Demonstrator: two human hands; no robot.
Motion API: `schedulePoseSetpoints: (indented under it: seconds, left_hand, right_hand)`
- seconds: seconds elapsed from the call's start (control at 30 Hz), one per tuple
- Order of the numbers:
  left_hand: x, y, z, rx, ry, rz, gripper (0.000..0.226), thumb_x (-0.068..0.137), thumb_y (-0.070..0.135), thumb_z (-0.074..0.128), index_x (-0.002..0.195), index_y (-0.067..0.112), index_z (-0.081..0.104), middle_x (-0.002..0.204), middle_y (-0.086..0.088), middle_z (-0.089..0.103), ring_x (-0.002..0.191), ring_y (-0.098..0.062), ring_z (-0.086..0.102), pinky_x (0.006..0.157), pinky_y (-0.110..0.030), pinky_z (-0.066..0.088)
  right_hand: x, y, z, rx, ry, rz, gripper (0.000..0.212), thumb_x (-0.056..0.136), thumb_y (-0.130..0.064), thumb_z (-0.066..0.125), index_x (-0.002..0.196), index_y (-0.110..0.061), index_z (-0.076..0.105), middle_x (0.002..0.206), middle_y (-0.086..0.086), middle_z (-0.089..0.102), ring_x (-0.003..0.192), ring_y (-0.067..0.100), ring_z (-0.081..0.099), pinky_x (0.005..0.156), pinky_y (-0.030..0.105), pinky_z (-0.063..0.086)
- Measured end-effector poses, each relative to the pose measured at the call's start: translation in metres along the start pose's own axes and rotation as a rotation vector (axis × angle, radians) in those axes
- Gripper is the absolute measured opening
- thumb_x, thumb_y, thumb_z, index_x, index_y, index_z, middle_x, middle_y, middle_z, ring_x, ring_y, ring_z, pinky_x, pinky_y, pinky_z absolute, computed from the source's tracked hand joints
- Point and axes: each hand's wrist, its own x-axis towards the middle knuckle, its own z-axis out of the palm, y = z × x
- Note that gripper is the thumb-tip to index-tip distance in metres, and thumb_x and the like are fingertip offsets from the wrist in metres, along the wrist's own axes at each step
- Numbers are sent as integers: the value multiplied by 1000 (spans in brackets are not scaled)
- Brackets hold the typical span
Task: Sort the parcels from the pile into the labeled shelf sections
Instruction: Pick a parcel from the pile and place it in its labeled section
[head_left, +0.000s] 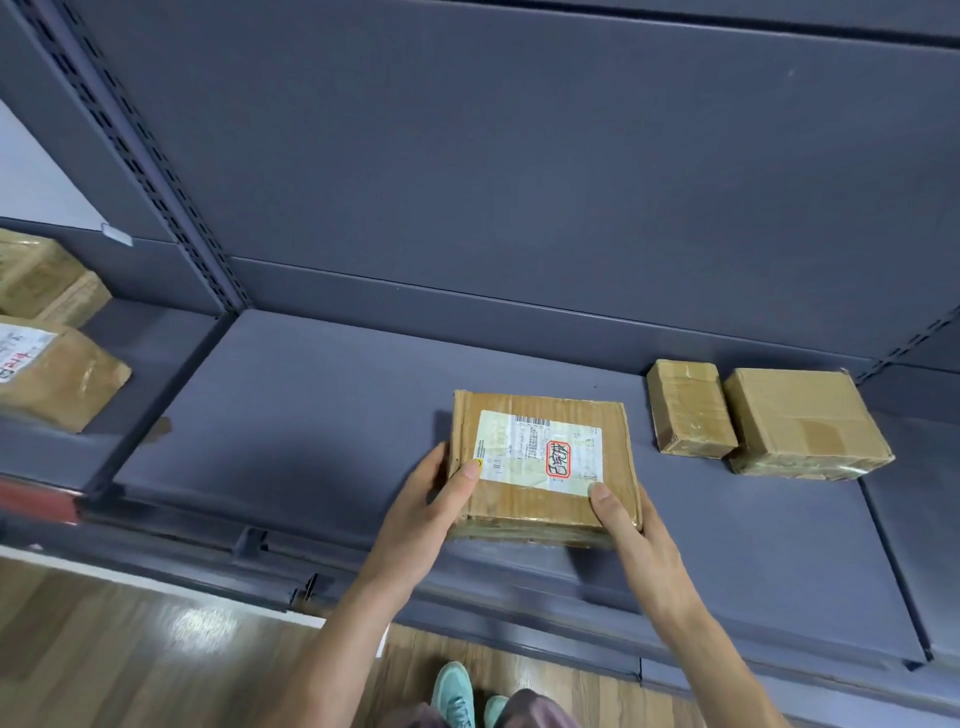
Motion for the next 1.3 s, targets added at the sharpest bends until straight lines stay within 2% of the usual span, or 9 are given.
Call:
schedulePoseSetpoints:
  seconds: [0.17, 0.33, 0.53, 0.63, 0.73, 0.97, 1.1, 1.17, 1.3]
  left_hand:
    - [-19, 0, 14, -32, 87, 44, 43, 101, 62, 48, 140, 47, 53, 136, 21, 65, 125, 3, 60, 98, -27, 44]
    - [-34, -8, 20, -11, 110, 10, 55, 99, 70, 45, 150, 51, 38, 144, 24, 57, 130, 6, 54, 104, -33, 42]
    - [-46, -8, 21, -76, 177, 12, 54, 100, 65, 52, 150, 49, 41, 144, 18, 60, 133, -2, 56, 108, -36, 45]
    - [-59, -4, 13, -143, 270, 18, 51, 94, 69, 59, 142, 56, 48, 140, 19, 63, 128, -2, 60, 96, -23, 56]
    - [-78, -4, 2, -188, 398, 23, 57, 89, 74, 60, 142, 58, 47, 137, 22, 64, 125, -1, 62, 95, -28, 59]
    - [-133, -19, -37, -345, 703, -20, 65, 86, 67, 61, 145, 43, 50, 129, 15, 70, 118, -13, 69, 94, -41, 61]
    - [-167, -28, -73, -329, 815, -15, 47, 95, 58, 56, 138, 42, 56, 123, 17, 72, 112, -7, 70, 83, -27, 62]
    - [-185, -32, -96, -324, 865, -21, 44, 91, 58, 53, 134, 46, 56, 119, 23, 71, 106, -1, 70, 74, -21, 60]
    - [-224, -39, -152, -341, 942, -34, 46, 88, 62, 54, 131, 48, 55, 113, 28, 71, 99, 4, 70, 68, -17, 57]
  right_hand:
    - [0, 6, -8, 39, -83, -88, 43, 77, -76, 57, 119, -65, 50, 126, -28, 61, 120, -9, 53, 100, 24, 38]
    - [-6, 15, -19, 21, -182, -140, 57, 78, -75, 56, 130, -69, 35, 125, -39, 58, 115, -18, 53, 86, 11, 42]
    - [3, 9, -21, 0, -252, -153, 73, 77, -70, 60, 144, -52, 36, 126, -36, 59, 113, -18, 54, 95, 20, 39]
    - [4, -1, -11, -48, -302, -168, 72, 79, -67, 60, 145, -48, 38, 128, -33, 60, 116, -13, 55, 101, 27, 40]
    - [4, -14, 7, -116, -366, -175, 76, 75, -74, 59, 143, -48, 39, 126, -34, 60, 118, -11, 55, 103, 31, 39]
    - [-5, -42, 76, -235, -568, -229, 54, 77, -85, 46, 127, -65, 43, 119, -50, 52, 107, -32, 45, 88, 15, 35]
    - [-17, -52, 133, -314, -653, -273, 68, 81, -86, 46, 142, -56, 37, 127, -40, 55, 122, -10, 50, 104, 31, 37]
    - [-27, -58, 164, -348, -675, -290, 68, 83, -83, 45, 145, -55, 36, 125, -41, 53, 123, -1, 51, 104, 33, 35]
    - [-56, -68, 228, -374, -721, -304, 56, 84, -82, 47, 136, -63, 36, 119, -45, 54, 116, -8, 53, 102, 31, 35]
